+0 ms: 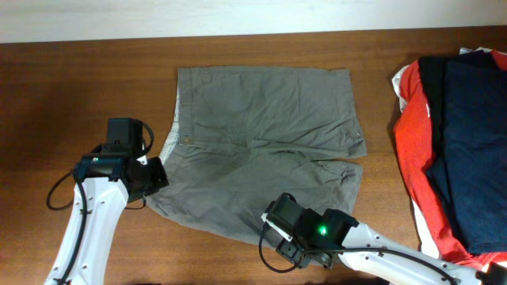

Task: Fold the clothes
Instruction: 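Move the right gripper to the lower right leg of the shorts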

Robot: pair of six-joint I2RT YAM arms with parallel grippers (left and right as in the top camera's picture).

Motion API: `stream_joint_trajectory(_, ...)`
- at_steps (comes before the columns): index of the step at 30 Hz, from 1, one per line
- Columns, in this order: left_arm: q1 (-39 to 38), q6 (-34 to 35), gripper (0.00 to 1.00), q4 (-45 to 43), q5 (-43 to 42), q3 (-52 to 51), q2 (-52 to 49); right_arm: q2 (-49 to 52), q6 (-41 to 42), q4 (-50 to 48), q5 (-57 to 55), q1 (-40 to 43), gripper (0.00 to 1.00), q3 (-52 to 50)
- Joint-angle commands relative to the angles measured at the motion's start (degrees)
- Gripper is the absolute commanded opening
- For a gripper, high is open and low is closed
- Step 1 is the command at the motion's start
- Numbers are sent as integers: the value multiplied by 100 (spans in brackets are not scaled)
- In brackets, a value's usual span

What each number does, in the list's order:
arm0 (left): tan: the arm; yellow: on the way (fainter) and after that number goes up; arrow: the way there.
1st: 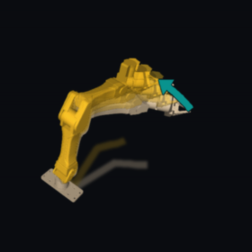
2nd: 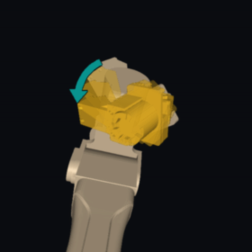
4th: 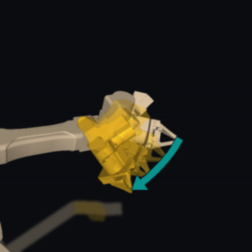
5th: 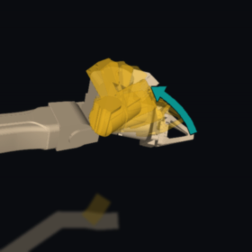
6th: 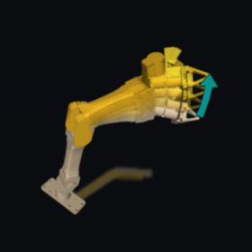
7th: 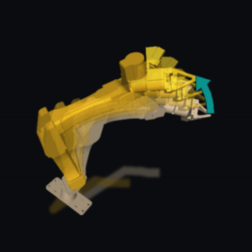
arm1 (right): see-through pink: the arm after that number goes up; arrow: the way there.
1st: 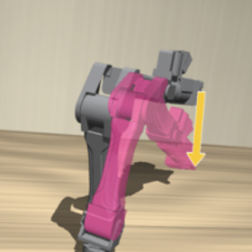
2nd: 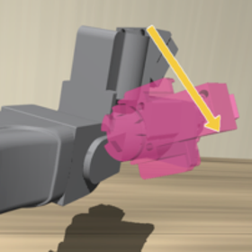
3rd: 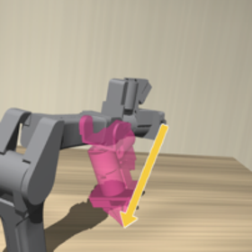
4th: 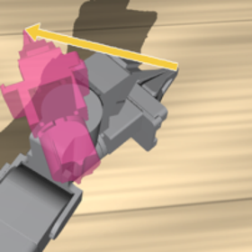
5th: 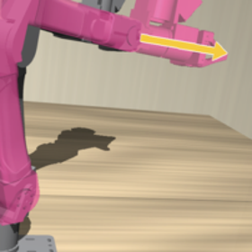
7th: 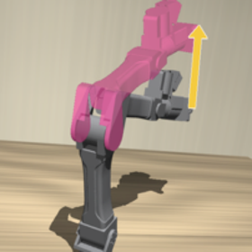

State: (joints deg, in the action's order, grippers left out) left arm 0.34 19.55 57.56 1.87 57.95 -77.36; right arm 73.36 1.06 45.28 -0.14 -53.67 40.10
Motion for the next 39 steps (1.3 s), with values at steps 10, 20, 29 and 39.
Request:
stream_joint_trajectory(10, 9, 59, 2, -13, -63, -20, 22, 1069, -219, -562, 92, 15, 54, 302)
stream_joint_trajectory(20, 9, 57, 3, 46, -63, -20, 22, 1075, 57, 234, 1172, 11, 46, 704)
stream_joint_trajectory(29, 9, 57, 7, 57, -63, -20, 22, 1685, 702, -162, 772, 4, 40, 501)
stream_joint_trajectory(39, 76, 105, 33, 872, -407, -35, 22, 1888, 697, -354, 876, 4, 4, 352)
